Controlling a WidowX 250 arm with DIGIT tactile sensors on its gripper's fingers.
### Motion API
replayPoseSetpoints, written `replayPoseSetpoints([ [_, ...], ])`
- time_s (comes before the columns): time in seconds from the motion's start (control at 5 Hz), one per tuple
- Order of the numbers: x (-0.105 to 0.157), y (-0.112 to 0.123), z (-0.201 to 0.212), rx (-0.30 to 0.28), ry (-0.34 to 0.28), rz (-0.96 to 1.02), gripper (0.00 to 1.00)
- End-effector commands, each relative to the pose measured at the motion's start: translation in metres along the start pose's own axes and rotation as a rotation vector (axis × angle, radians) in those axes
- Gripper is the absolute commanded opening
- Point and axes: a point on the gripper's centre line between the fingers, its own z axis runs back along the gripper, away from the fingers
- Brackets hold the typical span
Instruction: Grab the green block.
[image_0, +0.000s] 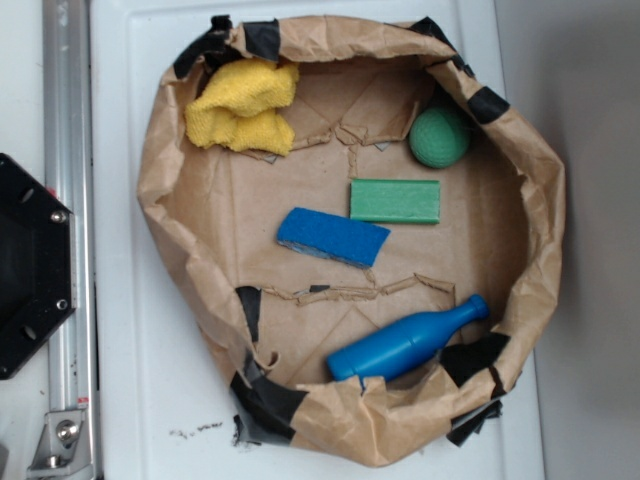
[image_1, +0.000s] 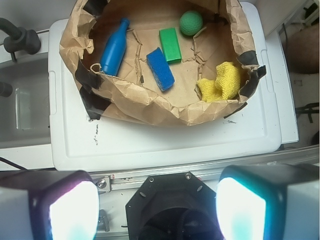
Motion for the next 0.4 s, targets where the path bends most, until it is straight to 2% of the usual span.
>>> replayPoseSetpoints([
  [0.0, 0.000, 0.000, 0.000, 0.000, 0.000, 0.000, 1.00],
  [0.2, 0.032, 0.015, -0.019, -0.010, -0.183, -0.002, 1.00],
])
